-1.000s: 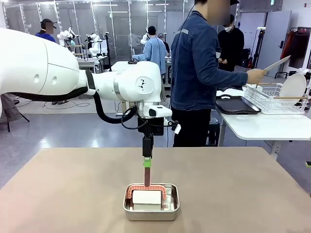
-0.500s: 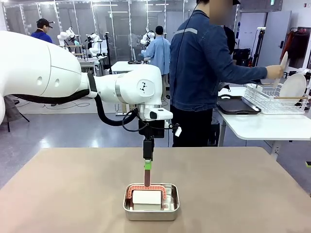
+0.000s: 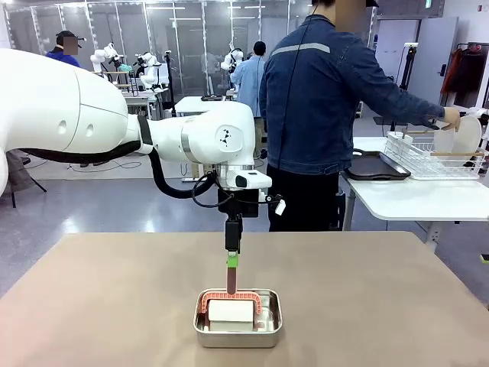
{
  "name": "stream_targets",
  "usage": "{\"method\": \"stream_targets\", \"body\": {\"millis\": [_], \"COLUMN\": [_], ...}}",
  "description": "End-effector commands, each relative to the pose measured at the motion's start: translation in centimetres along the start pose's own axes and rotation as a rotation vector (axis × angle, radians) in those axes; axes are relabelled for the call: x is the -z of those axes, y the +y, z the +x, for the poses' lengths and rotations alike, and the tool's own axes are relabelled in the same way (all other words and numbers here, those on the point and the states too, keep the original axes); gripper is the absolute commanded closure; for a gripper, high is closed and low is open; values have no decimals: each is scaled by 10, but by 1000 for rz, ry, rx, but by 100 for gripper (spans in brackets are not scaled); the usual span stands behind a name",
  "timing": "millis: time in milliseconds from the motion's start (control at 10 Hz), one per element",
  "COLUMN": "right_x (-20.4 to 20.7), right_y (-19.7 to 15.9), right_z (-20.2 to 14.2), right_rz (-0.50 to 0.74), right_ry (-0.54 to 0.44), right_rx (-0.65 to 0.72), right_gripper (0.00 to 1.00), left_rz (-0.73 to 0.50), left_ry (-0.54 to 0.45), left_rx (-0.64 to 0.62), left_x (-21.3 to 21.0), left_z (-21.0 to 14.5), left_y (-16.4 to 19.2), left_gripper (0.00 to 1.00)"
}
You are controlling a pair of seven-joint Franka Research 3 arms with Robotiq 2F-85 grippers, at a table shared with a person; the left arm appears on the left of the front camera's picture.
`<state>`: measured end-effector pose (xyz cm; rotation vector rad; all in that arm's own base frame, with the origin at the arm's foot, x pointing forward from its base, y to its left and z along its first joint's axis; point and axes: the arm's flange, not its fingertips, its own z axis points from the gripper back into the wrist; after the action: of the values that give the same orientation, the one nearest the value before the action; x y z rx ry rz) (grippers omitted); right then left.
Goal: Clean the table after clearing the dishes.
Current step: Place the Lint Roller back on top of the Airtight Container.
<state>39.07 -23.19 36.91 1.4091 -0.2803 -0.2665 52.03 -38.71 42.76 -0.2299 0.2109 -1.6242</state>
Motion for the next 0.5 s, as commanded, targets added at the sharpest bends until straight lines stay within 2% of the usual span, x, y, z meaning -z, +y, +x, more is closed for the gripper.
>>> {"method": "stream_targets", "body": {"millis": [0,200,300,400], "right_x": [-1,-1,-1,-1], "right_y": [2,2,2,2], "right_z": [-1,-1,-1,-1], "right_rz": [4,4,4,4], "right_ry": [-1,-1,-1,-1], "right_rx": [-15,-15,-15,-15], "right_gripper": [0,0,0,0], "left_rz": [0,-85,-228,-275], "left_ry": [0,-268,-392,-538], "left_rx": [0,-172,-225,-230], "left_x": [0,-70,-88,-99], "left_z": [0,-65,-105,-149], "left_y": [0,-7,-22,-45], "left_gripper": [0,0,0,0]}}
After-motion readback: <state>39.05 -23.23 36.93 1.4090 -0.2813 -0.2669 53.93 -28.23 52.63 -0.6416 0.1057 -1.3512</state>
